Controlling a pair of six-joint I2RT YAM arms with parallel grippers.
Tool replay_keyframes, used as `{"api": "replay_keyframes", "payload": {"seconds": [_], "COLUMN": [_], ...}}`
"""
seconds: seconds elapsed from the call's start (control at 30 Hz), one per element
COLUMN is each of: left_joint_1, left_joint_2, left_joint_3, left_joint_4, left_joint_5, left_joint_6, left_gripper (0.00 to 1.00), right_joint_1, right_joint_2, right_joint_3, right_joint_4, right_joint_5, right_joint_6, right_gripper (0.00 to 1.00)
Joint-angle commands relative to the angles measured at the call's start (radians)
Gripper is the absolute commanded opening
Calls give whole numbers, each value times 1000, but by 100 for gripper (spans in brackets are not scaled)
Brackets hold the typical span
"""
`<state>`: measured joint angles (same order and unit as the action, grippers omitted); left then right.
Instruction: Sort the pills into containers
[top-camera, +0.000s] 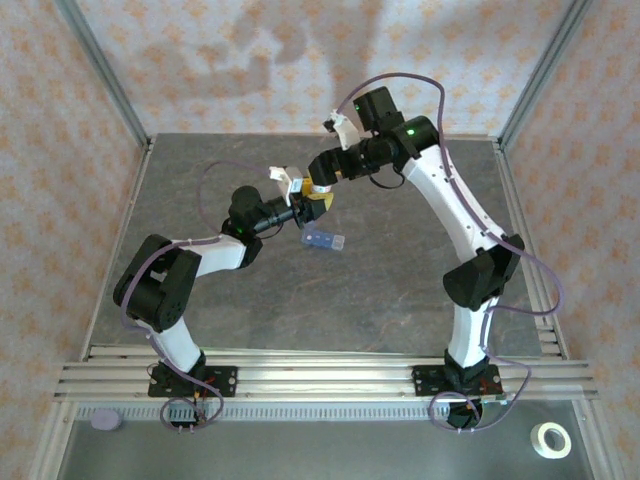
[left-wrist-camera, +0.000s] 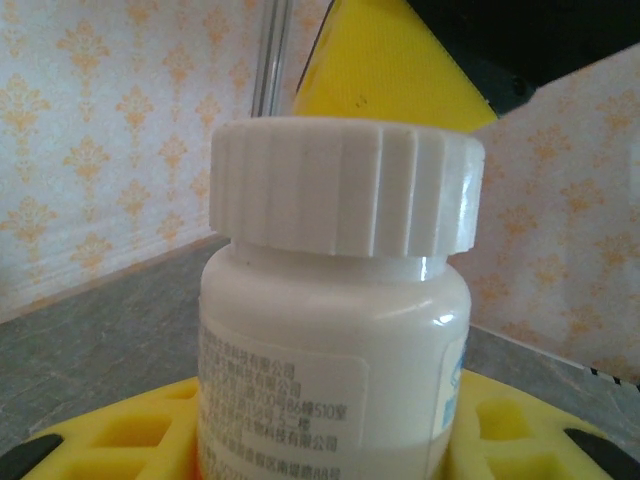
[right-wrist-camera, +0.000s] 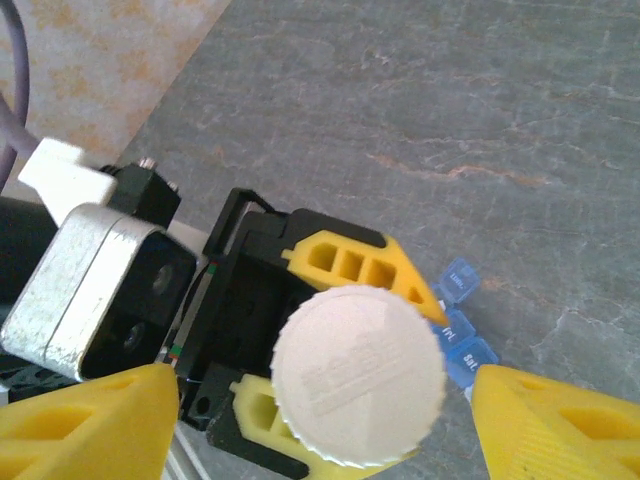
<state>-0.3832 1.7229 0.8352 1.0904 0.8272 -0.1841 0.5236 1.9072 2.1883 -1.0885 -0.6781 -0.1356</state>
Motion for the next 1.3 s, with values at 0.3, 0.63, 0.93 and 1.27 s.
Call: {"api": "replay_keyframes", "payload": {"seconds": [0.3, 0.63, 0.93, 1.27], "left_joint_1": [7, 6, 5, 4], "left_joint_2": [-17, -48, -86, -76], "left_joint_3": [30, 9, -43, -53], "left_joint_4": [52, 16, 11, 29], "left_joint_5": [22, -113, -279, -286], "left_joint_6": [-9, 60, 150, 143], "left_gripper": [0, 0, 0, 0], "right_joint_1": [6, 49, 133, 60], "right_joint_2": [21, -25, -141, -190], "right_joint_3": [25, -128, -429, -311], "right_joint_4": [-42, 92, 474, 364], "right_joint_5": [-2, 114, 349, 344], "right_joint_6": [-18, 185, 641, 553], "right_gripper": [51, 39, 39, 69]}}
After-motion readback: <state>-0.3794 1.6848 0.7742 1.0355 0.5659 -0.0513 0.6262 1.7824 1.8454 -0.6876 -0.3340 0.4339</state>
